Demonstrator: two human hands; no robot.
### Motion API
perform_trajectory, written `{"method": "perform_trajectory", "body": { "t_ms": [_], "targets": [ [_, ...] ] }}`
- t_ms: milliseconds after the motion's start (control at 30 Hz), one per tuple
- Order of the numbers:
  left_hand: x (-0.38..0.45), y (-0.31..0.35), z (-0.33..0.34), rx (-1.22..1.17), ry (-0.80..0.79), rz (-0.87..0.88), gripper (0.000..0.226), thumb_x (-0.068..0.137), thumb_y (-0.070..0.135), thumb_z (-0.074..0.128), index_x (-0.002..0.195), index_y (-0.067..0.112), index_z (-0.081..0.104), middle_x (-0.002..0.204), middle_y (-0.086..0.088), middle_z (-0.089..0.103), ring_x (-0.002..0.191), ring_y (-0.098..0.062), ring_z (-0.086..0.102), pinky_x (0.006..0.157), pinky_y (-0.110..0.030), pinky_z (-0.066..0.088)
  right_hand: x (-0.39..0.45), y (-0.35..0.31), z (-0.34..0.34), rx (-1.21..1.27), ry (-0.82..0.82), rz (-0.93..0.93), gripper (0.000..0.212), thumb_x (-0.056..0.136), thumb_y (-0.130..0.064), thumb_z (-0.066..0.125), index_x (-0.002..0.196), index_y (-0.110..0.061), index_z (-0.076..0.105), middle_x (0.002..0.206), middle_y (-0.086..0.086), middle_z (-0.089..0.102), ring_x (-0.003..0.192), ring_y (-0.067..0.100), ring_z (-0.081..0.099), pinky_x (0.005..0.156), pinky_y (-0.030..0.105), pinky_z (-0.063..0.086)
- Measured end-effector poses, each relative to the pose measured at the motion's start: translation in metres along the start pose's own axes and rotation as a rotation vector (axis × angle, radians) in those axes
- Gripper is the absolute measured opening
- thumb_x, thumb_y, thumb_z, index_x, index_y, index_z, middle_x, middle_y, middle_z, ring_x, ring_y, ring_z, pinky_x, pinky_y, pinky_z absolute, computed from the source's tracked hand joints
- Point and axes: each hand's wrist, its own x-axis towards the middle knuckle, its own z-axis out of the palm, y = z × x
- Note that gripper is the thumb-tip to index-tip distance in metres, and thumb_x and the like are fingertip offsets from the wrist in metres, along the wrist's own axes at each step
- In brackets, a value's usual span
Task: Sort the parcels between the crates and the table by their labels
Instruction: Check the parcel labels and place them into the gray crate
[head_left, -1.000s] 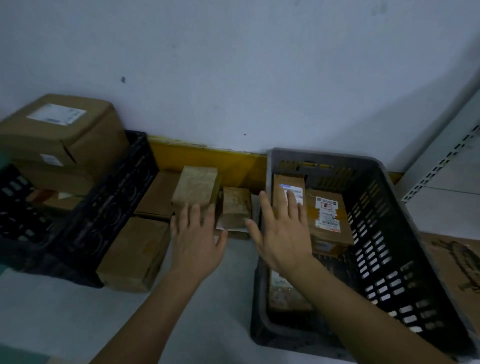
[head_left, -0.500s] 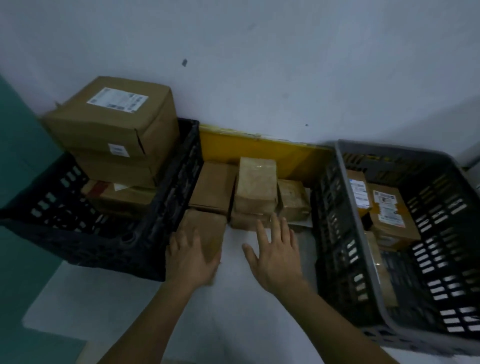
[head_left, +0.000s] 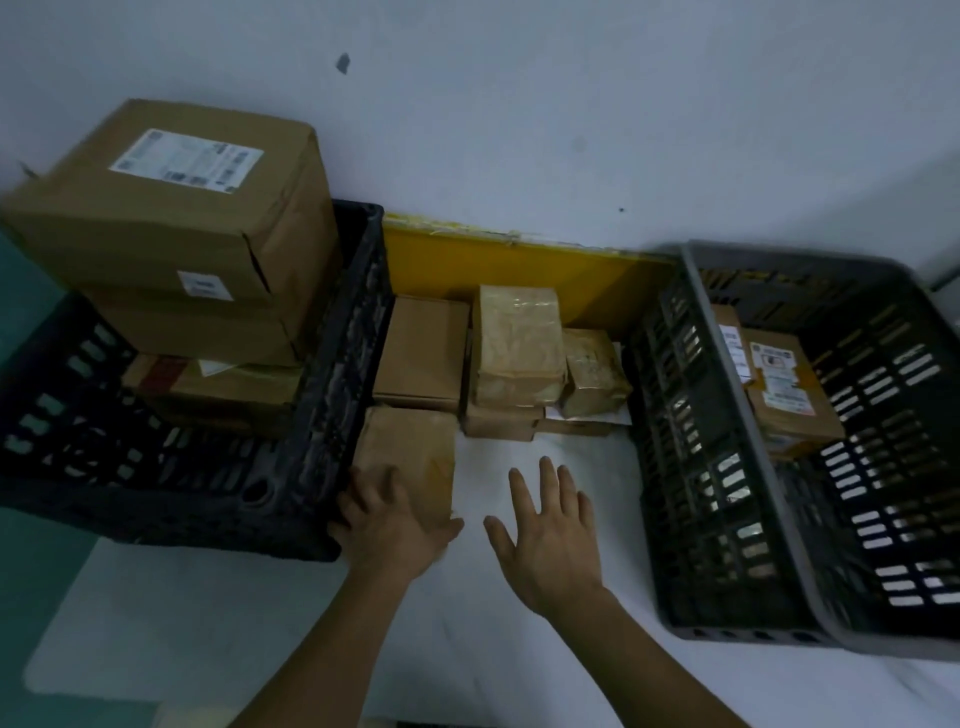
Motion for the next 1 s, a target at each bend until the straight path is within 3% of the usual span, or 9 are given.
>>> {"method": "perform_trajectory", "body": {
  "t_ms": [200, 367, 467, 633, 733, 800, 900, 1000],
  "targets": [
    [-0.008, 0.008, -0.003, -0.077, -0.017, 0.008, 0.131, 0.065, 0.099, 0.052, 0.164, 0.033, -0.003, 0.169, -0.012, -0.018, 0.15, -0.055, 0.01, 0.118, -0.067, 0.027, -0.006, 0.011, 0.01, 0.042, 0.026, -0.007, 0.084, 0.102, -0.075, 0.009, 0.173, -0.03, 0.013, 0.179, 0.017, 0.002, 0.166, 0.04, 0.002, 0.132, 0.057, 0.011],
    [-0.043, -0.002, -0.027, -0.22, -0.007, 0.072, 0.133, 0.057, 0.104, 0.044, 0.164, 0.04, -0.001, 0.173, 0.0, -0.014, 0.154, -0.047, 0.01, 0.122, -0.065, 0.024, 0.0, 0.018, 0.002, 0.134, 0.044, 0.01, 0.089, 0.097, -0.078, 0.001, 0.172, -0.031, 0.01, 0.18, 0.013, 0.004, 0.166, 0.035, 0.003, 0.132, 0.05, 0.012],
    [-0.066, -0.012, -0.043, -0.394, 0.005, 0.119, 0.126, 0.062, 0.095, 0.052, 0.165, 0.043, 0.002, 0.173, 0.011, -0.011, 0.158, -0.04, 0.01, 0.123, -0.061, 0.029, -0.003, 0.017, -0.005, 0.305, 0.071, 0.012, 0.094, 0.093, -0.084, 0.003, 0.171, -0.033, 0.014, 0.18, 0.008, 0.009, 0.165, 0.03, 0.007, 0.133, 0.045, 0.017],
    [-0.091, -0.013, -0.07, -0.766, 0.067, 0.28, 0.119, 0.062, 0.084, 0.063, 0.165, 0.047, 0.017, 0.17, 0.024, 0.004, 0.158, -0.016, 0.019, 0.125, -0.05, 0.033, -0.015, 0.016, -0.026, 0.792, -0.016, -0.011, 0.093, 0.092, -0.092, 0.036, 0.169, -0.044, 0.02, 0.177, -0.014, 0.016, 0.162, 0.013, 0.02, 0.131, 0.045, 0.027],
    [-0.102, -0.002, -0.087, -0.967, 0.048, 0.411, 0.106, 0.067, 0.075, 0.069, 0.162, 0.052, 0.025, 0.166, 0.028, 0.023, 0.152, -0.002, 0.03, 0.124, -0.042, 0.036, -0.027, 0.012, -0.046, 1.311, -0.121, -0.016, 0.074, 0.091, -0.079, 0.062, 0.156, -0.052, 0.041, 0.159, -0.016, 0.053, 0.144, 0.01, 0.053, 0.118, 0.043, 0.048],
    [-0.109, 0.006, -0.096, -1.086, -0.03, 0.49, 0.092, 0.07, 0.072, 0.072, 0.152, 0.064, 0.032, 0.158, 0.033, 0.036, 0.146, 0.003, 0.04, 0.118, -0.038, 0.044, -0.035, 0.012, -0.061, 1.524, -0.189, -0.025, 0.063, 0.092, -0.066, 0.064, 0.15, -0.046, 0.05, 0.144, -0.014, 0.067, 0.132, 0.014, 0.065, 0.11, 0.041, 0.055],
    [-0.119, 0.019, -0.107, -1.176, -0.107, 0.55, 0.082, 0.071, 0.068, 0.073, 0.146, 0.068, 0.039, 0.154, 0.023, 0.049, 0.137, 0.003, 0.052, 0.099, -0.026, 0.056, -0.041, 0.019, -0.075, 1.595, -0.224, -0.046, 0.07, 0.09, -0.07, 0.065, 0.152, -0.041, 0.05, 0.142, -0.007, 0.069, 0.131, 0.021, 0.067, 0.111, 0.05, 0.055],
    [-0.122, 0.027, -0.117, -1.155, -0.148, 0.592, 0.083, 0.073, 0.073, 0.068, 0.149, 0.065, 0.035, 0.154, 0.028, 0.048, 0.133, 0.014, 0.051, 0.091, -0.008, 0.051, -0.044, 0.027, -0.085, 1.599, -0.168, -0.041, 0.076, 0.084, -0.073, 0.068, 0.15, -0.036, 0.054, 0.138, -0.003, 0.072, 0.124, 0.023, 0.071, 0.103, 0.048, 0.06]
  ]
}}
